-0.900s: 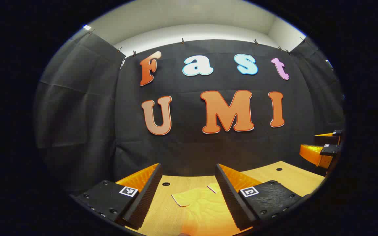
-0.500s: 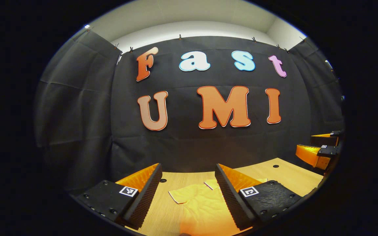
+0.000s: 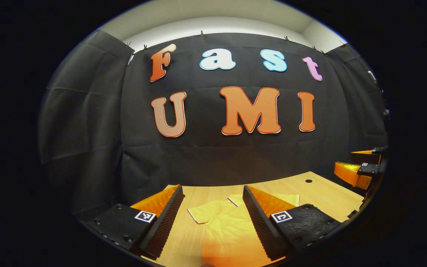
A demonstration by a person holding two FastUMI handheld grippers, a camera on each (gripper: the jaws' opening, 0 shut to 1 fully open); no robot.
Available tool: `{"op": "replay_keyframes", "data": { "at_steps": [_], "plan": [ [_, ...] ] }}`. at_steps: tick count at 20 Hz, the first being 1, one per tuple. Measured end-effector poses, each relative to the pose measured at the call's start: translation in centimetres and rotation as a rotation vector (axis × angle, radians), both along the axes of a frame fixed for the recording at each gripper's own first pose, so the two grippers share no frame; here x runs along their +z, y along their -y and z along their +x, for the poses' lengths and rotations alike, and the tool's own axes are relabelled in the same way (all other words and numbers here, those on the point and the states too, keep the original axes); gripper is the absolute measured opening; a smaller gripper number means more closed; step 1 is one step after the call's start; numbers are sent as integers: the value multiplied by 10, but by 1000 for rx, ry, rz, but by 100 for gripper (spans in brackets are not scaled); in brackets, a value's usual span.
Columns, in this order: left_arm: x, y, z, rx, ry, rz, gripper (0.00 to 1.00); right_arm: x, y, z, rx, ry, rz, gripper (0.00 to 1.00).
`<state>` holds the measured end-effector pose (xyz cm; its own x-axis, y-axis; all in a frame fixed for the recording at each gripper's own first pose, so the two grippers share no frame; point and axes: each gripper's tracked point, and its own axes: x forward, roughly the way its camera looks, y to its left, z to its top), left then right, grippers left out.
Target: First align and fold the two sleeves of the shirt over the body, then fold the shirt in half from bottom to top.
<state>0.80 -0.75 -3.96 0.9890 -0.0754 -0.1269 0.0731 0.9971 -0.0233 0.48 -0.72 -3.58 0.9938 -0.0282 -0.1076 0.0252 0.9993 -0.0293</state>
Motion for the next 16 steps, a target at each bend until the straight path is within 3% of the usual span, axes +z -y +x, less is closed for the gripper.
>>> {"op": "replay_keyframes", "data": {
  "at_steps": [7,16],
  "plan": [
    [-74,4,11,-46,-260,-15,97,-71,19,-7,-15,-236,-24,97],
    [-172,3,-22,-110,-620,29,98,-187,17,-70,31,-648,33,98]
  ]
}}
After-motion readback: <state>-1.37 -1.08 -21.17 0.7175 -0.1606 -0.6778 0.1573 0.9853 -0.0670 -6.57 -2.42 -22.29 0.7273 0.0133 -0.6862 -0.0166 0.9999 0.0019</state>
